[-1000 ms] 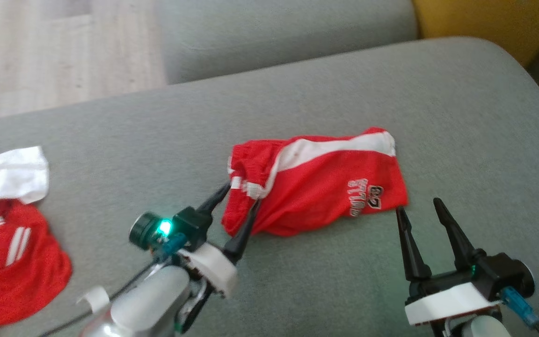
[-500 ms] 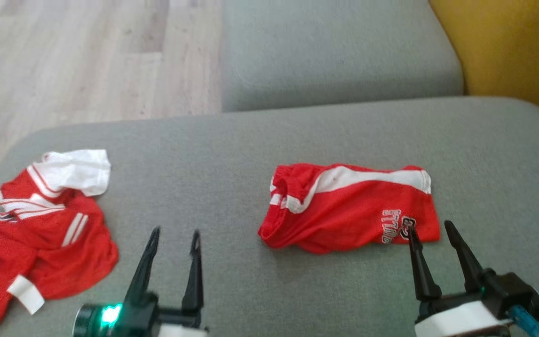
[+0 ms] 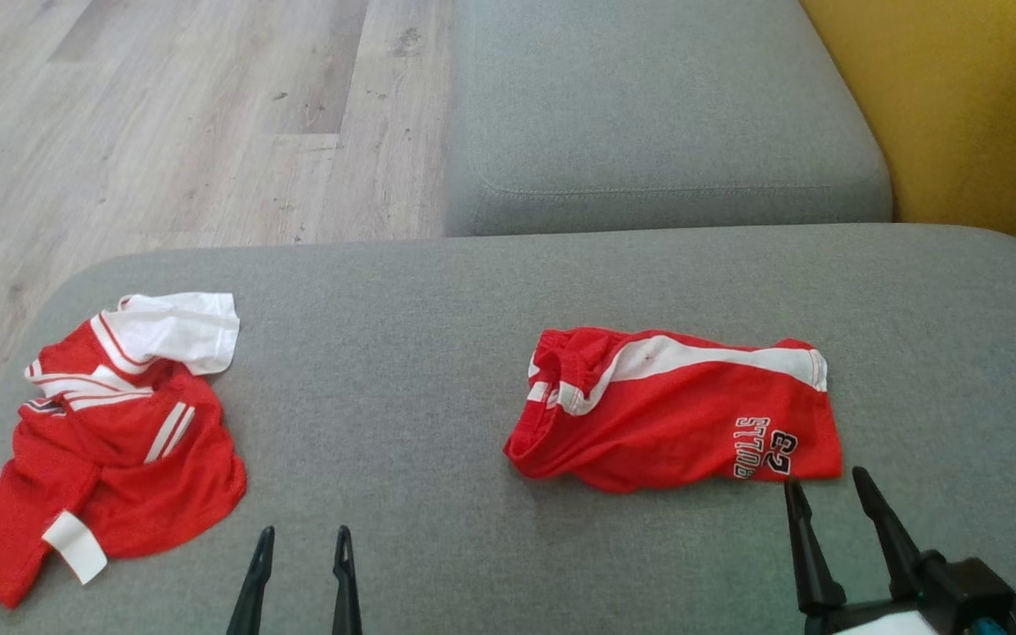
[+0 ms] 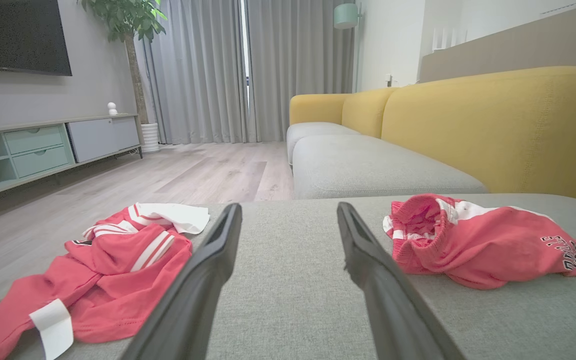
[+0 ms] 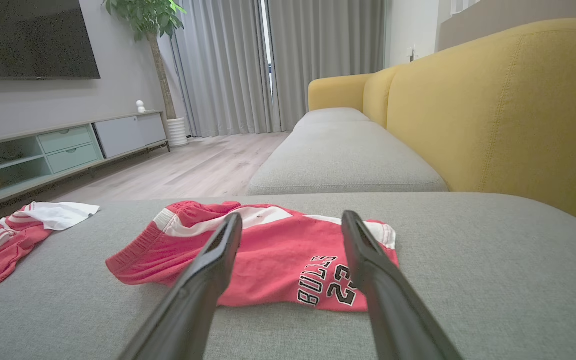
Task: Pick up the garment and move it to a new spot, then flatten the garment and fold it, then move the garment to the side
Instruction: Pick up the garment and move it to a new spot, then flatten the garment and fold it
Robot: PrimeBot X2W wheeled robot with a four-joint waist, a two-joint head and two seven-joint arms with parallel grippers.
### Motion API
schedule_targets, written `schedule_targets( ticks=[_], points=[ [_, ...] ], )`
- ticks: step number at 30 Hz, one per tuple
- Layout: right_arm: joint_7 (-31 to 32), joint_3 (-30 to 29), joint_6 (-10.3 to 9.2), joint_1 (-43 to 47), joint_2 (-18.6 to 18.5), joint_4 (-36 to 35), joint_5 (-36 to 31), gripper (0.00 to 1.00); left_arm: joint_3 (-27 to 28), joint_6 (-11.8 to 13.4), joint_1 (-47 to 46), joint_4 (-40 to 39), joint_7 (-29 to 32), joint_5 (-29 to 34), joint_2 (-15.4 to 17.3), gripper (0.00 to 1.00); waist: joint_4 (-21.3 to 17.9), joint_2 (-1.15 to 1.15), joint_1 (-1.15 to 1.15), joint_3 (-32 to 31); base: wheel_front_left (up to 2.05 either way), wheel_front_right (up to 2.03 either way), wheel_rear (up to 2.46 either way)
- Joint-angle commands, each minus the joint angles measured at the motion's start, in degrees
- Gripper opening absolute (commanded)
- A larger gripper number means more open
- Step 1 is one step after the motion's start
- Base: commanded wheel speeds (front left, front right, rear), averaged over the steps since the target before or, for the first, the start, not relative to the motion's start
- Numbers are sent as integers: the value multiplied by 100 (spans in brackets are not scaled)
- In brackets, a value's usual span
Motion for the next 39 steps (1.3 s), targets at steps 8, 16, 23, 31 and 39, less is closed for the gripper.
schedule_targets(
  ticks=[8,16,23,31,39],
  points=[
    [-31,101,-4,-102,-38,-154,32,100,427,-308,-214,-102,-37,248,-203,100,9,0,1,-30,0,0,0],
    [-31,129,-4,-66,-38,-123,22,100,532,-478,-200,29,-37,324,-306,100,27,0,1,-56,0,0,0],
    [-31,186,-4,-42,-38,-97,23,100,607,-559,-161,132,-37,342,-365,100,9,0,1,-72,0,0,0],
    [-31,213,-4,7,-38,-85,4,100,637,-630,-142,175,-37,289,-393,100,-13,0,1,-87,0,0,0],
    [-31,276,-4,-18,-38,-79,-23,100,648,-650,-181,210,-37,328,-404,100,-127,0,1,-34,0,0,0]
  ],
)
